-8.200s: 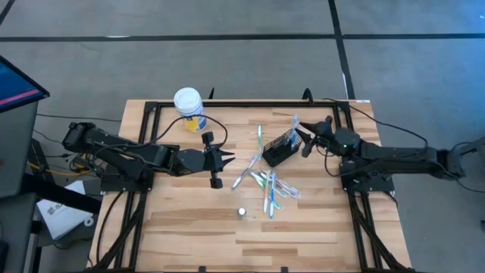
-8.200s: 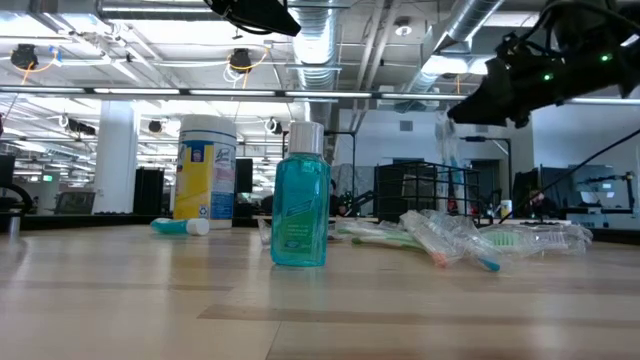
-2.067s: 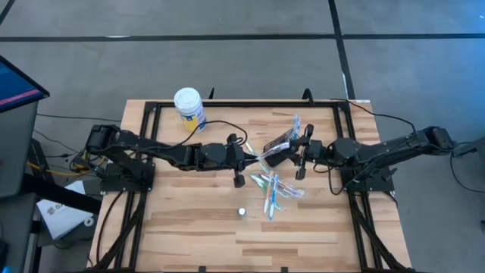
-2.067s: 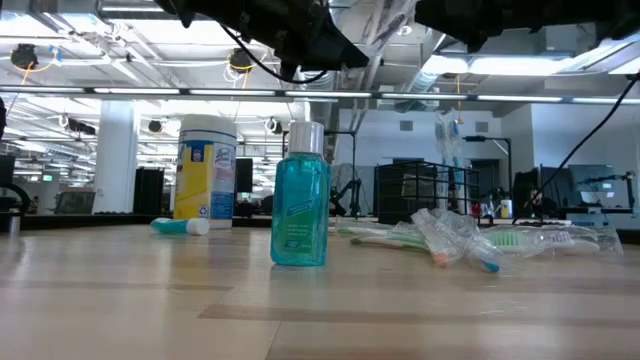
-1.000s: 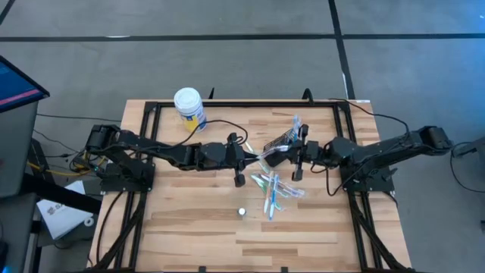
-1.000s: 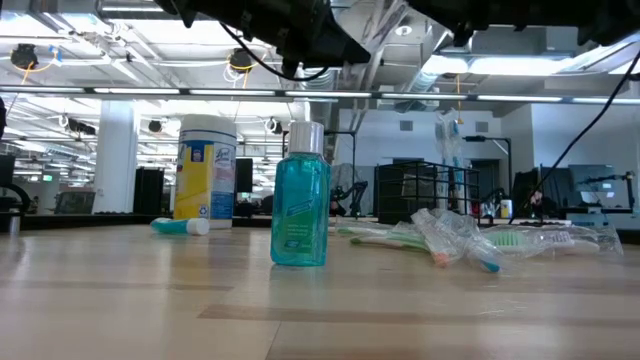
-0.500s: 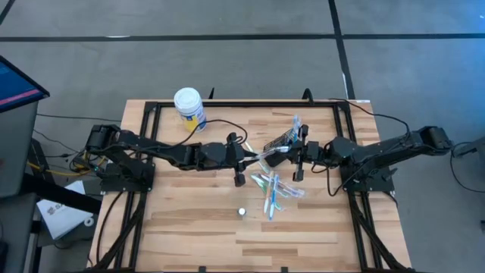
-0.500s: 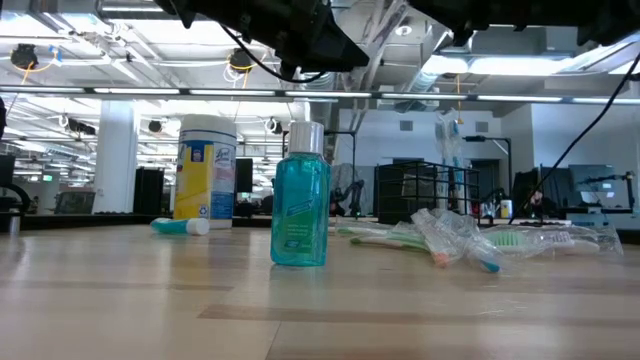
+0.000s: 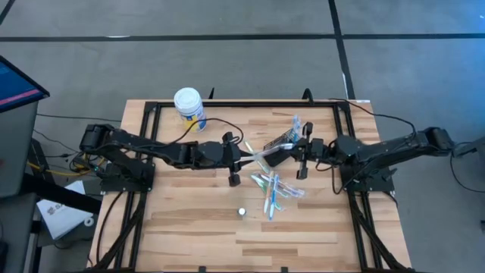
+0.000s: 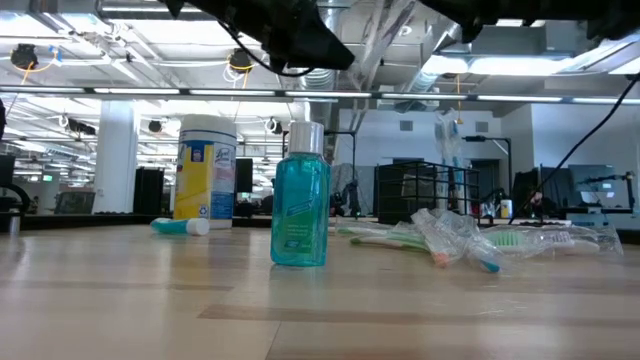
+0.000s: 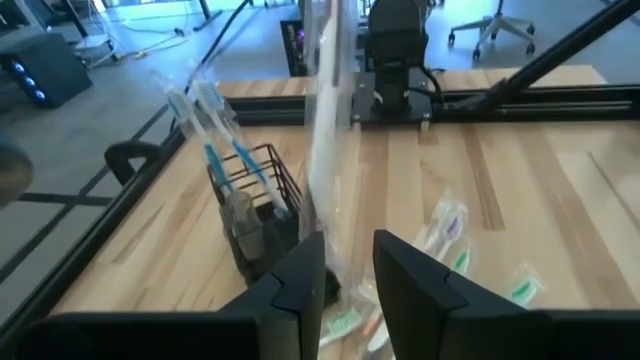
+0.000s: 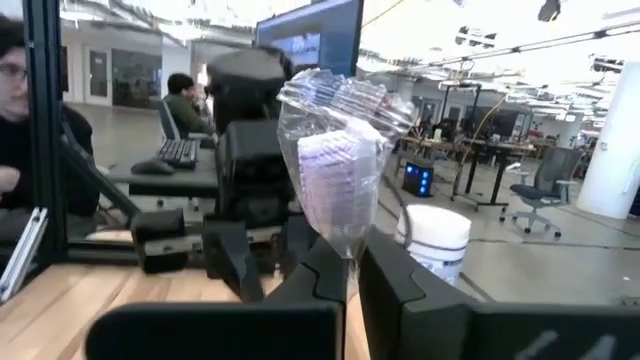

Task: Pick & Place toothbrushing station
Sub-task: Put the purple toothbrush into the mesh organizer

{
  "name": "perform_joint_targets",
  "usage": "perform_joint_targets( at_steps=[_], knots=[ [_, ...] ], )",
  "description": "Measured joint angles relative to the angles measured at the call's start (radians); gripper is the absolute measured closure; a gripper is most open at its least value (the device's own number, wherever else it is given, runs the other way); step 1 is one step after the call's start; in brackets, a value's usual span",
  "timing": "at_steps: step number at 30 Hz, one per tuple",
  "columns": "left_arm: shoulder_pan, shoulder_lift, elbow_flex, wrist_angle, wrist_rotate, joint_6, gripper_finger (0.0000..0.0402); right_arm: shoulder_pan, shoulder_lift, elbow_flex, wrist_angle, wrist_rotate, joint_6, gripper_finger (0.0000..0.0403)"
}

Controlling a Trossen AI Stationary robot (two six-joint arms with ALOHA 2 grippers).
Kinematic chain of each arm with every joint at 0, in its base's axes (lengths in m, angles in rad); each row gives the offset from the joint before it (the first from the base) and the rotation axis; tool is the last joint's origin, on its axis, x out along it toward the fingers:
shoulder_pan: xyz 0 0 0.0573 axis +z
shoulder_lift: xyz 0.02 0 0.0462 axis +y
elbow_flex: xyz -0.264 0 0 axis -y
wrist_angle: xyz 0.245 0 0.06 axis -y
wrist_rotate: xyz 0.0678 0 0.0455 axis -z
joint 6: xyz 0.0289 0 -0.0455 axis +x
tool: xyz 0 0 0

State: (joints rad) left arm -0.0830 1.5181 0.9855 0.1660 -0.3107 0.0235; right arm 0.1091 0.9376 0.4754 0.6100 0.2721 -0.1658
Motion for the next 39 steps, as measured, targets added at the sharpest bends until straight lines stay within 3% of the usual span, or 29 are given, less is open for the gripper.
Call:
perform_joint_targets(
  at_steps=[14, 22, 33, 39],
  knots=[
    [-0.006, -0.001, 0.0, -0.085, -0.003, -0.005, 0.0318, -0.001, -0.216, 0.0, -0.349, 0.218, 0.108, 0.0403],
    [-0.011, -0.001, 0.0, -0.084, 0.004, -0.005, 0.0318, -0.001, -0.245, 0.122, -0.702, 0.332, 0.225, 0.0403],
    [-0.018, -0.001, 0.0, -0.084, 0.005, -0.005, 0.0318, -0.062, -0.245, 0.192, -0.923, 0.339, 0.33, 0.0403],
    [-0.017, -0.001, 0.0, -0.084, 0.005, -0.006, 0.0318, -0.13, -0.245, 0.192, -0.954, 0.335, 0.343, 0.0403]
  ],
)
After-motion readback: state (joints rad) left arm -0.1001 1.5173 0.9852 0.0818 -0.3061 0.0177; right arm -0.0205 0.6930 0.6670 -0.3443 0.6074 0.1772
